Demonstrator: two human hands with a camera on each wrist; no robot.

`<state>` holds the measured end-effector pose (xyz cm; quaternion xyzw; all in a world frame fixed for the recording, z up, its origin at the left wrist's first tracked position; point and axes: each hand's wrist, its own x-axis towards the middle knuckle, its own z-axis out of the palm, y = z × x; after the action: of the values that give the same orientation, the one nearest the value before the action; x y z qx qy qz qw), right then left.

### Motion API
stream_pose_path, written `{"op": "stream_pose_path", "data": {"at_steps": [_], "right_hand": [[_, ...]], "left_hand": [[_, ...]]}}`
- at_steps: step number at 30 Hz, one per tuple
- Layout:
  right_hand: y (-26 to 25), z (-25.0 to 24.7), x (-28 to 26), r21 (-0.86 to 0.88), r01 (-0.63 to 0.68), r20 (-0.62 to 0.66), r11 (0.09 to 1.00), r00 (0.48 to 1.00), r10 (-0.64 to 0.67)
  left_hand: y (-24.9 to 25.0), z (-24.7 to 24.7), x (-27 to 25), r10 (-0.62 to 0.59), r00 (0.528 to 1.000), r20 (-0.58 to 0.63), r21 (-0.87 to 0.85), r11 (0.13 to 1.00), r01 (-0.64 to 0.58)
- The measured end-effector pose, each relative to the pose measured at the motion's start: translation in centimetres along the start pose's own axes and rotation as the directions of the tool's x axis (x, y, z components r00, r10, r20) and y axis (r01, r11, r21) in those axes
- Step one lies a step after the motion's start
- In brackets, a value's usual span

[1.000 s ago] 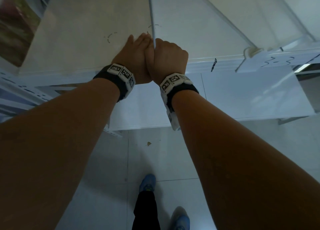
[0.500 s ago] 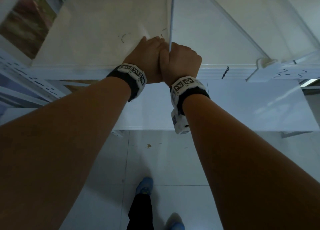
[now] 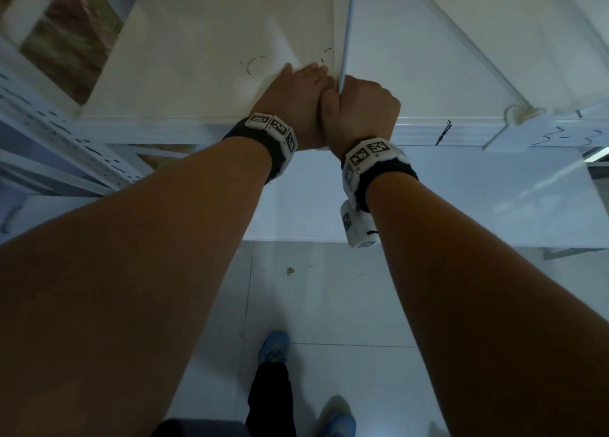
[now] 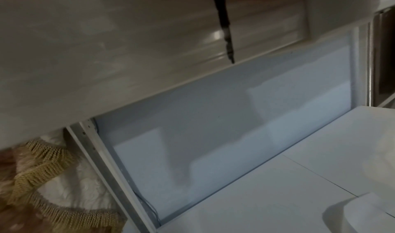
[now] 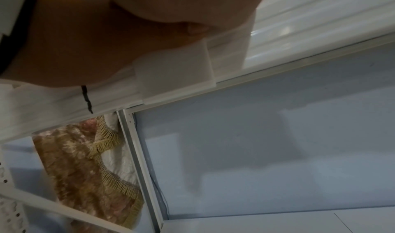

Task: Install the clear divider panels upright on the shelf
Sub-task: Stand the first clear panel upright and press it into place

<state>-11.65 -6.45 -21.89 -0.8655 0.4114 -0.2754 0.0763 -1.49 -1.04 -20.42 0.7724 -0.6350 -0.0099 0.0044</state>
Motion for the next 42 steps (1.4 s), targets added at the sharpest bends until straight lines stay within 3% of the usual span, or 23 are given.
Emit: {"op": "stream_pose_path", "data": {"at_steps": [12,34,42], "right_hand": [[0.0,-0.8,0.0,-0.033,0.012,0.088,0.999,0.996,-0.009],[0.1,-0.5,-0.3,0.065,-0.013,0.016,0.998,1.0,0.012],[0.2,-1.5,0.1,0.059,-0.011,0.141,0.998,0.99,0.003]], "left_hand": [[0.0,0.1,0.1,-0.007,0.999,0.048,0.051,0.999,0.004],[0.0,0.0,0.0,-0.003,0.999,0.043,0.061,0.998,0.001],[0.6,-0.4,-0.4,-0.022,1.0,0.007,0.039,0.999,0.021]]}}
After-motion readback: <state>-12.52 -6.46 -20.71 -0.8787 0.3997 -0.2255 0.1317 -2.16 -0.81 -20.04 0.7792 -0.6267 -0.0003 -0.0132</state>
